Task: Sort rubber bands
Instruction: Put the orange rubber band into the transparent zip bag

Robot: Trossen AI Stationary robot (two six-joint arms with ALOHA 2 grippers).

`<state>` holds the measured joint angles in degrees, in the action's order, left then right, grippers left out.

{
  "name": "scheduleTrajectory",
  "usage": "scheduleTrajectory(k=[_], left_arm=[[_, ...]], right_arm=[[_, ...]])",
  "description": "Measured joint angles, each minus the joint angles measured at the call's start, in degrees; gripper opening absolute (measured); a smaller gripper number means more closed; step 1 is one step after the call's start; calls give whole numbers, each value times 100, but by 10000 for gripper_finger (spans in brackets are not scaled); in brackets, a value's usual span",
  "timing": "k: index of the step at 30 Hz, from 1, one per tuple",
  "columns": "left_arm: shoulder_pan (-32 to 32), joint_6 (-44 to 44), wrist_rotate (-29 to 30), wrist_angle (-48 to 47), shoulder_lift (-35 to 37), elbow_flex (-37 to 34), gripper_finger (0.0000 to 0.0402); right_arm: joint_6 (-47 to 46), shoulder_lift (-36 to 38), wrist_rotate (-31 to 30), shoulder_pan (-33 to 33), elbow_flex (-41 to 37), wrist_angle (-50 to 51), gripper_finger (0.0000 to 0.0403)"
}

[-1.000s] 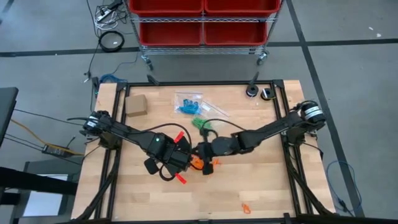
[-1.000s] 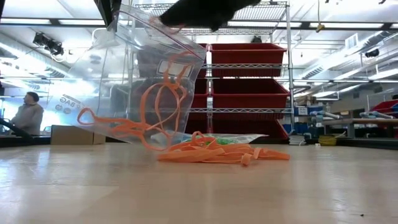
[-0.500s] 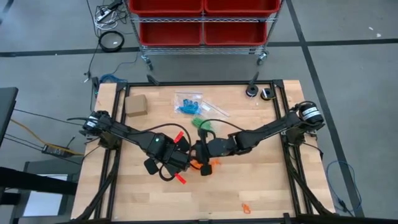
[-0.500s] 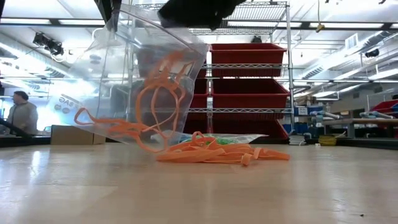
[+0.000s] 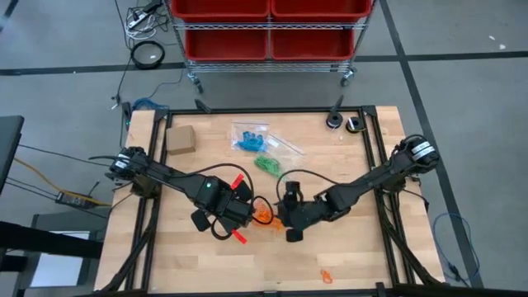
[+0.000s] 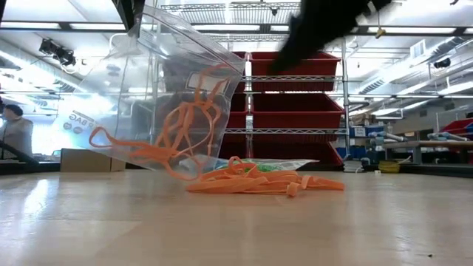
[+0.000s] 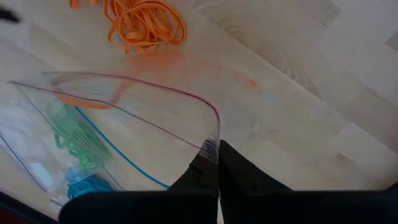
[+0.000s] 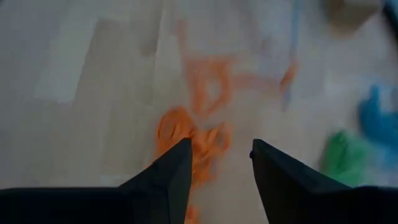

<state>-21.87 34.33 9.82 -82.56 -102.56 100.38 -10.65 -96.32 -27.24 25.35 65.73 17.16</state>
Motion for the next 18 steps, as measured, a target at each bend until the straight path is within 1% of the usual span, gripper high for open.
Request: scheduleTrajectory(k=[3,7,8,9,11,14,18], left_arm=[[0,0,0,6,0,0,0],[0,2,0,5,0,0,0],[0,3,0,4,0,0,0],[0,3,0,6,0,0,0],[0,4,0,4,0,0,0],[0,1,0,0,0,0,0],[0,0,0,4,0,0,0]], right_arm=[[-382,-8,94,5,-699,-914,151],[-705,-22,648,-206,-1611,-2875,146],[-765,-65,700,-259,-1765,-3224,145],[-780,-103,724,-302,-1878,-3417,143],[-801,-233,780,-394,-1975,-3488,139],[-870,-532,1053,-521,-1944,-3644,135],[-881,-967,1245,-605,-1827,-3868,131]])
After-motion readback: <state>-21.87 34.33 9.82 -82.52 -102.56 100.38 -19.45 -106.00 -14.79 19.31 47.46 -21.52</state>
